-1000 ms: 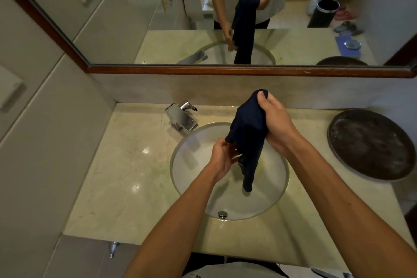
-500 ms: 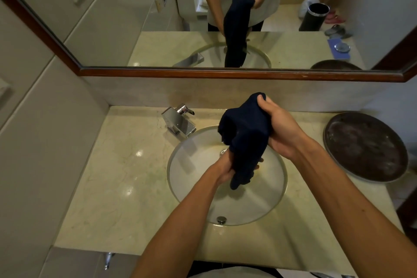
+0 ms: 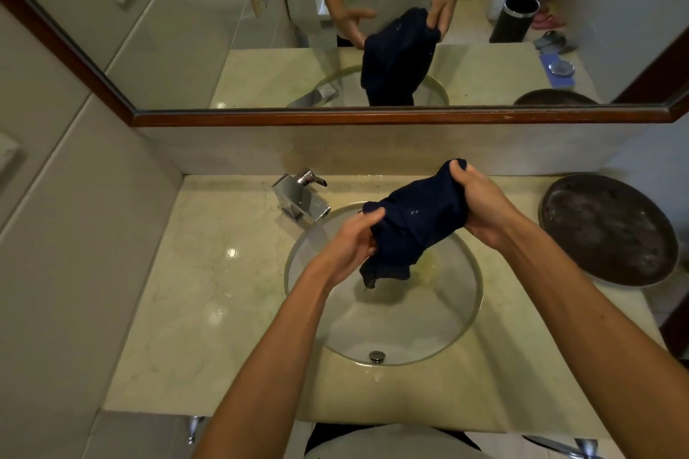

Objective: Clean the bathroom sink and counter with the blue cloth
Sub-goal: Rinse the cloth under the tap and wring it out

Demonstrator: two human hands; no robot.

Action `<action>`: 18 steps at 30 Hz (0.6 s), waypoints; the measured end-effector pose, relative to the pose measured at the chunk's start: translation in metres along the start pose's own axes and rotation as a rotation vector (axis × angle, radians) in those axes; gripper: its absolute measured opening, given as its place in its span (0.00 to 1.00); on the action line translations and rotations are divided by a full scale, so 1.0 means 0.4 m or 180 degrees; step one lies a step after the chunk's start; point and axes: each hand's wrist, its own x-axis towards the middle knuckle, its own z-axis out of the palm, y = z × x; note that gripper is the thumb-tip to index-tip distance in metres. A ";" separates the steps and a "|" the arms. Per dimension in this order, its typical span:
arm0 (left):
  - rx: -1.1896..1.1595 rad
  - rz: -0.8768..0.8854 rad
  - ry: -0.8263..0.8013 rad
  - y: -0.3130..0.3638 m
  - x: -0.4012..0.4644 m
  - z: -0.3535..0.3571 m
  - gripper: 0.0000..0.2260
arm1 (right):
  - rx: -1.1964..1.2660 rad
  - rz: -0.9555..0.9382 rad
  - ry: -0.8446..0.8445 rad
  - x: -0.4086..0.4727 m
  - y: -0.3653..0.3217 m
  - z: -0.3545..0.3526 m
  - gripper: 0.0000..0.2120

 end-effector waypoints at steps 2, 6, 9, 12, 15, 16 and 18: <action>0.0391 0.0147 0.0339 -0.010 0.007 -0.005 0.21 | -0.0117 0.0045 0.0035 0.015 0.023 -0.009 0.10; 0.0422 0.0276 0.1048 -0.013 0.010 -0.007 0.19 | -0.0346 0.0001 -0.0015 0.020 0.073 -0.019 0.13; 0.0658 0.0217 0.1227 -0.012 0.010 0.009 0.23 | -0.0397 -0.0030 -0.0228 0.007 0.105 -0.010 0.09; 0.1015 0.0167 0.1538 -0.007 0.003 0.021 0.21 | -0.0608 -0.0197 -0.0289 -0.003 0.124 -0.009 0.11; 0.1601 0.0315 0.1756 0.010 -0.005 0.017 0.17 | -0.0803 -0.0442 -0.0182 -0.009 0.125 -0.031 0.14; 0.1785 0.0377 0.1808 0.018 -0.007 0.017 0.16 | -0.0823 -0.0493 -0.0151 -0.011 0.124 -0.042 0.14; 0.2119 0.0464 0.1869 0.035 -0.007 0.019 0.13 | -0.0852 -0.0513 -0.0091 -0.014 0.126 -0.060 0.14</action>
